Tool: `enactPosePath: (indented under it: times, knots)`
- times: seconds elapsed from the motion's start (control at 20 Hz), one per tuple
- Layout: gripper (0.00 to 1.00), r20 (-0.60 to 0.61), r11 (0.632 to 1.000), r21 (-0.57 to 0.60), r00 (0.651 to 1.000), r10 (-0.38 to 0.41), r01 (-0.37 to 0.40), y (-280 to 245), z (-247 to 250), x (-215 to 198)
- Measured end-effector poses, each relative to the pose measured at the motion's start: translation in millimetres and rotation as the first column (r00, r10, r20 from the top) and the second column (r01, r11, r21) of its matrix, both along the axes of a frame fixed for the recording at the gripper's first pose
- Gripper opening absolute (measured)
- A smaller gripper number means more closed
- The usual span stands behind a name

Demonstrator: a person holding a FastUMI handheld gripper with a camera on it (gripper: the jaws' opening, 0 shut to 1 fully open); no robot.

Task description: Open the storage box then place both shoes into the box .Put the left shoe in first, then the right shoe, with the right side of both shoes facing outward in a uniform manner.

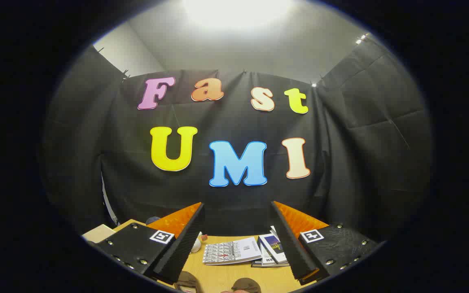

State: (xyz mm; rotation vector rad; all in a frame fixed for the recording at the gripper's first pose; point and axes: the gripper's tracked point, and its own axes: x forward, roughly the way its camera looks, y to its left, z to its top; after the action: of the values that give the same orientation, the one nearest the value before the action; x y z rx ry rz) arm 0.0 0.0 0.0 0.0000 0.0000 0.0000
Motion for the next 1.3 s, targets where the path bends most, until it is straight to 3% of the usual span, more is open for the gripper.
enactPosePath:
  times: [0.4,0.9,1.05,1.3]
  knots:
    - [0.97,0.002,0.999,0.043,1.0,-0.011,0.011,-12.5,-0.3,12.4]
    - [0.97,-0.044,0.996,0.082,0.998,0.037,-0.033,-2.8,-21.8,15.8]
    - [0.97,-0.071,0.993,0.088,0.994,0.082,-0.076,10.0,-37.4,16.1]
    - [0.99,-0.147,0.951,0.214,0.955,0.258,-0.224,59.7,-73.0,14.5]
